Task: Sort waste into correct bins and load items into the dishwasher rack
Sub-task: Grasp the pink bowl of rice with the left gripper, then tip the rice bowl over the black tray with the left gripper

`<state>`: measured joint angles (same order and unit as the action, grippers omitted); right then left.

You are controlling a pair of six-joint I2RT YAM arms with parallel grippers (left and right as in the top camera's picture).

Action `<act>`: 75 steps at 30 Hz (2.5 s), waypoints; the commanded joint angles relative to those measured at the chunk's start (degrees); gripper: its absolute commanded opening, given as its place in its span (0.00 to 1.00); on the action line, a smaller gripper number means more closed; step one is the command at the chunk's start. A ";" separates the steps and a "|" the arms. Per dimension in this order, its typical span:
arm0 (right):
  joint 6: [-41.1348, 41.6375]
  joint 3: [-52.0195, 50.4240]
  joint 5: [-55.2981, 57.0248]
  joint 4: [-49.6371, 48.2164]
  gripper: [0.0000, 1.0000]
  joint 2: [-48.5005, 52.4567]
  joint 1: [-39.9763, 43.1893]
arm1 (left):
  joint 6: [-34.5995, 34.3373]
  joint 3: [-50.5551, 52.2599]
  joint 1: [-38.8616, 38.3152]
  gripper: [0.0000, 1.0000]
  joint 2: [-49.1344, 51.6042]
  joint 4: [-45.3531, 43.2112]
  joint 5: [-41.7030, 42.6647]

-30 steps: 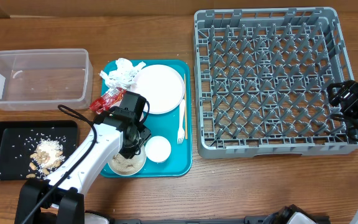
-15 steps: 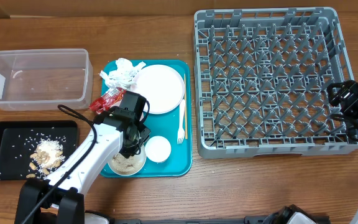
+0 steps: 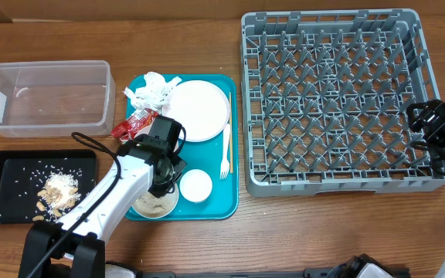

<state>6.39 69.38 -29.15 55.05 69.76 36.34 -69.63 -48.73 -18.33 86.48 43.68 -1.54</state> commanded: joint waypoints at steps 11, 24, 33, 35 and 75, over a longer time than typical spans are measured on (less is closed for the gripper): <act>-0.02 1.36 0.20 -0.28 1.00 -0.20 0.11 | 7.61 -7.67 0.42 0.04 0.39 7.30 -0.70; -0.02 1.36 0.22 -0.28 1.00 -0.20 0.11 | 30.47 -30.53 1.55 0.04 0.11 27.06 -0.28; -0.02 1.33 0.20 -0.28 1.00 -0.20 0.11 | 45.88 -33.53 17.84 0.04 -1.64 28.11 6.73; -0.02 1.36 0.20 -0.28 1.00 -0.20 0.11 | 49.59 -33.53 24.81 0.04 -1.64 27.85 10.60; -0.02 1.36 0.20 -0.28 1.00 -0.20 0.11 | 57.22 -11.41 84.80 0.04 0.63 10.64 75.10</act>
<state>6.39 69.38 -29.12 55.07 69.76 36.34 -11.73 -60.45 66.08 87.05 55.02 68.71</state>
